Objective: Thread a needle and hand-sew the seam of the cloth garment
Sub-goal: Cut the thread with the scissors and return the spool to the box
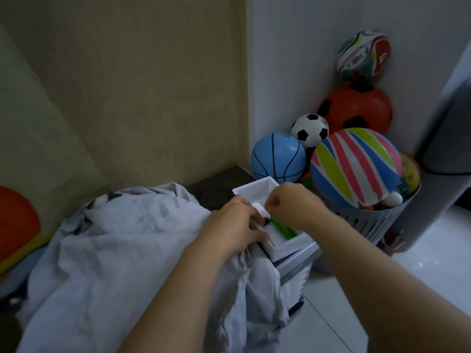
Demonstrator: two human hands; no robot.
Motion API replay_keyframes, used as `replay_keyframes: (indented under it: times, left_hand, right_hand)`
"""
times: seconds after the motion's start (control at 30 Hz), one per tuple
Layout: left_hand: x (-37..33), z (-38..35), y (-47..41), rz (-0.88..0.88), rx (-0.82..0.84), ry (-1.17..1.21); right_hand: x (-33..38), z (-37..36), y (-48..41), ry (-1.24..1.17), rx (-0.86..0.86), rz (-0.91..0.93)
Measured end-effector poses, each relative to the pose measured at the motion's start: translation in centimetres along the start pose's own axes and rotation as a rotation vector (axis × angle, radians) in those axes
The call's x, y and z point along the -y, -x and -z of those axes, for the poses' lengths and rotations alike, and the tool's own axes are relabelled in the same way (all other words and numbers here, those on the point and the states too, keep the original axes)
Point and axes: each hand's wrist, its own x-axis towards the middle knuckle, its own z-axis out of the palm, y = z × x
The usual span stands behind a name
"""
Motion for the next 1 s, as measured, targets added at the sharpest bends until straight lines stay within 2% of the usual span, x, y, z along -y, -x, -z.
replay_keyframes:
  times: [0.03,0.13,0.17,0.23,0.4,0.47,0.57,0.6,0.63,0.7,0.77,0.8,0.9,0.93,1.0]
  left_hand:
    - [0.0,0.0,0.0,0.007,-0.003,-0.003]
    - [0.0,-0.1,-0.2,0.040,-0.004,-0.037]
    - [0.1,-0.1,-0.3,0.056,-0.010,-0.052]
    - [0.1,-0.3,-0.3,0.083,-0.038,-0.092]
    - [0.2,-0.4,0.0,0.075,-0.178,-0.131]
    - [0.6,0.2,0.5,0.077,-0.217,-0.117]
    - [1.1,2.0,2.5,0.089,-0.260,-0.098]
    - [1.2,2.6,3.5,0.088,-0.296,-0.092]
    - [1.2,3.1,5.0,0.097,-0.327,-0.061]
    - [0.9,3.6,8.2,0.146,-0.289,0.088]
    - [0.4,3.1,10.9,0.196,-0.103,0.270]
    - [0.4,2.4,12.5,0.226,-0.007,0.263]
    - [0.9,-0.3,14.1,0.235,0.145,-0.109]
    - [1.5,-0.9,14.5,0.230,0.137,-0.208]
    - [3.3,-0.7,15.5,0.264,0.057,-0.258]
  right_hand:
    - [-0.2,0.8,0.6,0.008,0.068,0.018]
    - [-0.5,2.6,2.7,0.024,0.412,0.025]
    - [-0.5,2.6,3.0,0.003,0.453,0.022]
    - [-0.7,2.4,3.2,-0.032,0.401,0.014]
    - [-0.8,1.0,2.4,0.061,0.146,-0.005]
    - [-0.8,0.4,2.6,0.041,0.058,0.020]
    - [-0.4,0.4,3.8,-0.027,-0.164,0.101]
    - [0.0,0.4,4.1,-0.088,-0.175,0.118]
    - [0.6,0.3,4.8,-0.168,-0.118,0.116]
    - [2.1,-0.4,6.2,-0.319,0.131,0.074]
    - [3.4,-1.9,7.4,-0.420,0.337,0.023]
    - [4.2,-2.9,8.1,-0.422,0.374,0.019]
    - [4.9,-4.9,8.7,-0.503,0.400,-0.042]
    - [5.0,-5.3,8.7,-0.554,0.419,-0.080]
    - [5.9,-5.3,9.2,-0.664,0.443,-0.114]
